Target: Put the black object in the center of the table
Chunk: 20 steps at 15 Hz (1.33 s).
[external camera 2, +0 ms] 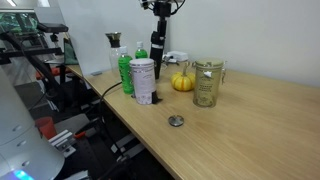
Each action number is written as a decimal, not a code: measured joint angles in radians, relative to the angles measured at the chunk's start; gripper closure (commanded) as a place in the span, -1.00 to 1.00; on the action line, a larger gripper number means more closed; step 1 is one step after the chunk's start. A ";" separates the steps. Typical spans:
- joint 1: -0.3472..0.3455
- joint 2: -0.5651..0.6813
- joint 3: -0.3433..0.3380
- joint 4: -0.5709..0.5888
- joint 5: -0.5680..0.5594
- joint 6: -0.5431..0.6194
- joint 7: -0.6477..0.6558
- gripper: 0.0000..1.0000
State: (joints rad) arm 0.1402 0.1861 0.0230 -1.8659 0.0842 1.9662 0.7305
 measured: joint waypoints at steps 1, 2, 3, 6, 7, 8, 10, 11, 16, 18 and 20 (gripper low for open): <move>0.000 0.000 0.000 -0.013 0.000 0.027 0.000 0.08; 0.000 0.000 0.000 -0.026 0.000 0.055 0.000 0.08; -0.001 0.001 -0.001 -0.039 0.000 0.082 0.001 0.08; -0.002 0.000 -0.004 -0.067 -0.004 0.144 0.002 0.08; -0.003 -0.001 -0.005 -0.070 -0.008 0.157 0.002 0.08; -0.003 -0.001 -0.005 -0.072 -0.010 0.164 0.002 0.08; -0.004 -0.002 -0.005 -0.074 -0.012 0.170 0.002 0.08; -0.004 -0.002 -0.005 -0.074 -0.012 0.171 0.002 0.08; -0.003 -0.003 -0.003 -0.074 -0.012 0.171 0.001 -1.00; -0.003 -0.007 0.000 -0.074 -0.012 0.171 0.001 -1.00; -0.002 -0.013 0.002 -0.074 -0.012 0.171 0.000 -1.00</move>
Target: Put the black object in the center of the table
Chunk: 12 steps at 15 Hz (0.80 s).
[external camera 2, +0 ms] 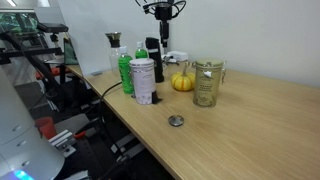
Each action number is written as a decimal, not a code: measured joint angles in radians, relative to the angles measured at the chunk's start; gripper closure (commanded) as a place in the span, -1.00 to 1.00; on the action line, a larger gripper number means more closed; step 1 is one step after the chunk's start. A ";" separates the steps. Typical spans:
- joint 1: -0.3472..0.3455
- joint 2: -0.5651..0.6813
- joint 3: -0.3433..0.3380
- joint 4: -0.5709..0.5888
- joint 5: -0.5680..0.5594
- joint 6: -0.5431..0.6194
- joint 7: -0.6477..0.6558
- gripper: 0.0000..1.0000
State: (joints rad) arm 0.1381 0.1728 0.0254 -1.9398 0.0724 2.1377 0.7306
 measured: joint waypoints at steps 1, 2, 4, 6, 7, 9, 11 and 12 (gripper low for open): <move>0.000 -0.004 0.001 0.000 0.000 0.000 0.000 -1.00; 0.000 -0.009 0.002 -0.001 0.000 0.000 0.000 -1.00; 0.000 -0.015 0.003 -0.001 0.000 0.000 0.000 -1.00; 0.000 -0.021 0.003 -0.001 0.000 0.002 0.000 -1.00; 0.000 -0.025 0.003 -0.001 0.000 0.004 0.000 -1.00; 0.000 -0.036 0.003 -0.001 -0.004 0.013 0.000 -1.00; 0.000 -0.044 0.003 0.000 -0.016 0.031 0.000 -1.00; 0.000 -0.047 0.003 0.000 -0.026 0.042 0.000 -1.00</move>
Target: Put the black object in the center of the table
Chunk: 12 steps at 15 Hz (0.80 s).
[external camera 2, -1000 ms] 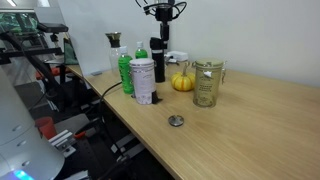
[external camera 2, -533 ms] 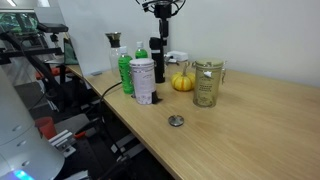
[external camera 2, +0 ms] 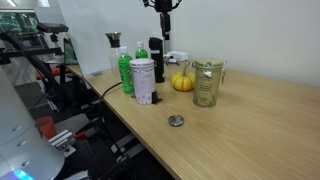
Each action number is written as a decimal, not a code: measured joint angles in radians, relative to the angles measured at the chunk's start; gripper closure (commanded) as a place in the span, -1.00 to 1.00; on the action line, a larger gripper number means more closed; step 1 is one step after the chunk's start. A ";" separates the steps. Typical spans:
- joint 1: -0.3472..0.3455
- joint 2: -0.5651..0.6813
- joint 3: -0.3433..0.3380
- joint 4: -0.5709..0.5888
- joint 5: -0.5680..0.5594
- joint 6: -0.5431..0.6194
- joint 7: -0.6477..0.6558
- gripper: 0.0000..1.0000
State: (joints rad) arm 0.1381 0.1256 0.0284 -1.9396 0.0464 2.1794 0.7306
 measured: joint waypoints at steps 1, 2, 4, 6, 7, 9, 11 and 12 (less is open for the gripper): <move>0.000 -0.004 0.000 0.000 -0.009 0.014 0.000 -1.00; 0.000 -0.007 0.000 0.002 -0.020 0.029 0.002 -1.00; 0.000 -0.015 0.000 0.004 -0.040 0.057 0.004 -1.00; 0.000 -0.019 0.000 0.011 -0.054 0.077 0.015 -1.00; 0.000 -0.020 0.000 0.016 -0.061 0.085 0.023 -1.00; 0.000 -0.027 0.000 0.023 -0.082 0.102 0.042 -1.00; -0.001 -0.048 -0.001 0.025 -0.108 0.107 0.070 -1.00; -0.001 -0.060 -0.001 0.024 -0.119 0.107 0.091 -1.00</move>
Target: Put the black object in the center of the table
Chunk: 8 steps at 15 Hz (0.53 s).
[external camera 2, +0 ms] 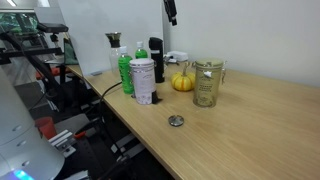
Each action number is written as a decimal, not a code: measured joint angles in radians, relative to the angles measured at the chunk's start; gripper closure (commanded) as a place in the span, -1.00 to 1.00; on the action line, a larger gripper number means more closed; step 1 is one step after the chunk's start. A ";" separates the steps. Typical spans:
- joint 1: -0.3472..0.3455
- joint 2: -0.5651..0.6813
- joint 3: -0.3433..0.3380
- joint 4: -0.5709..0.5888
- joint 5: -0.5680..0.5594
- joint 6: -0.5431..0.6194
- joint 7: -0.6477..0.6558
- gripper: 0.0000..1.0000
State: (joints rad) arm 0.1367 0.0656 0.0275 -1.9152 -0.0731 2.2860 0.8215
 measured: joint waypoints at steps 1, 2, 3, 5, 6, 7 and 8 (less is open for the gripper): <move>0.000 -0.008 0.000 -0.001 -0.004 0.000 0.011 -1.00; 0.000 -0.010 0.000 -0.002 -0.005 0.000 0.016 -1.00; 0.000 -0.009 0.000 -0.003 -0.005 0.000 0.018 -1.00; 0.000 -0.008 0.000 -0.004 -0.005 0.000 0.019 -1.00; 0.000 -0.008 0.000 -0.004 -0.005 0.000 0.019 -1.00; 0.000 -0.008 0.000 -0.004 -0.005 0.000 0.019 -1.00; 0.000 -0.008 0.000 -0.004 -0.005 0.000 0.019 -1.00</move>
